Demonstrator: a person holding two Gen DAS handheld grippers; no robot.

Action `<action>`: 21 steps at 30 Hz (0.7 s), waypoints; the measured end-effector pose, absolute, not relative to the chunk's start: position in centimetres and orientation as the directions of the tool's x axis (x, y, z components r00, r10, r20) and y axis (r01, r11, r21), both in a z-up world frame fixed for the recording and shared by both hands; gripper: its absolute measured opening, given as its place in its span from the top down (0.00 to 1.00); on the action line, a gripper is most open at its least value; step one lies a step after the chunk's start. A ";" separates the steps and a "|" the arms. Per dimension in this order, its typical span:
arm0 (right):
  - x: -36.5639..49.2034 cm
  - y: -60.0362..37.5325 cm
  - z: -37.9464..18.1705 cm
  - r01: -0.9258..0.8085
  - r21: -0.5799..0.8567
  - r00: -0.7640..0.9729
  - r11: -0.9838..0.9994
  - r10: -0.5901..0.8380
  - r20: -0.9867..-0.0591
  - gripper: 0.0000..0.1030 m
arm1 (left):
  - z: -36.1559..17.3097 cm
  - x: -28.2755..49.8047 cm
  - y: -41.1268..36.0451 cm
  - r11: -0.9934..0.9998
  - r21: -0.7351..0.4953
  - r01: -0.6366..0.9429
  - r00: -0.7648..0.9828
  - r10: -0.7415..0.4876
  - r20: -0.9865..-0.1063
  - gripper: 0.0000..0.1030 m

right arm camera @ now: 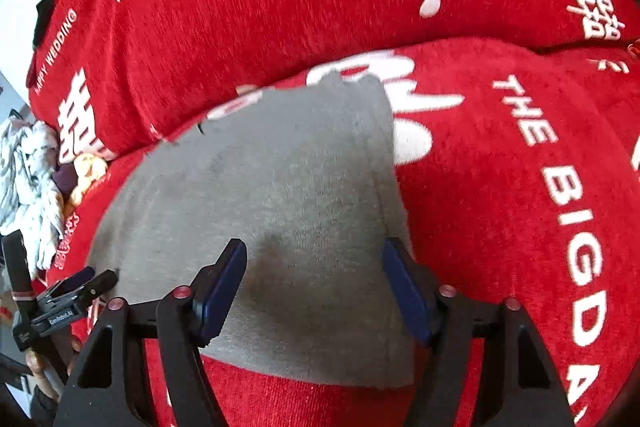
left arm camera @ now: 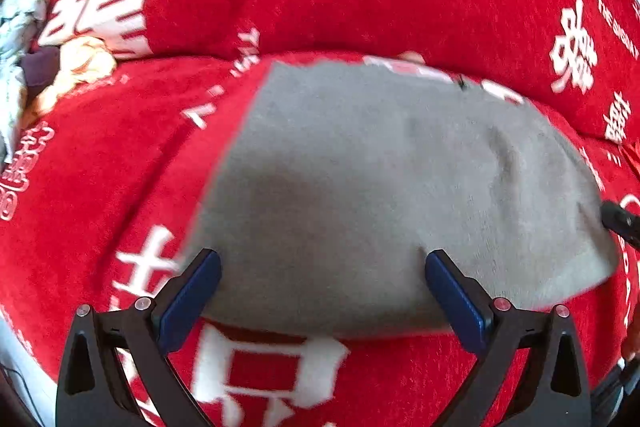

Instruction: Fold small clothes

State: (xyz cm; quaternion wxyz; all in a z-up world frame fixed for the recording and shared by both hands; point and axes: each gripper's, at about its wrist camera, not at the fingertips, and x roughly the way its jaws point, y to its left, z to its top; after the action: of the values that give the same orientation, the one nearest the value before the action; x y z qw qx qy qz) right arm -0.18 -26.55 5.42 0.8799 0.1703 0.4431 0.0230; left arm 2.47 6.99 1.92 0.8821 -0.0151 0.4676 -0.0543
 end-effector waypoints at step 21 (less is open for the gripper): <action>10.7 -25.6 2.7 0.167 0.151 0.515 0.974 0.045 -0.856 0.25 | -0.8 11.8 6.5 0.998 -0.049 0.046 0.467 -0.065 -0.882 0.01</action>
State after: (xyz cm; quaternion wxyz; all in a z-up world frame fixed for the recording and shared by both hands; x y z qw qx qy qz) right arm 10.73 -25.63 2.75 0.8635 0.1078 0.4914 -0.0355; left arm 11.79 6.53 -0.81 0.8564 -0.0093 0.5151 -0.0326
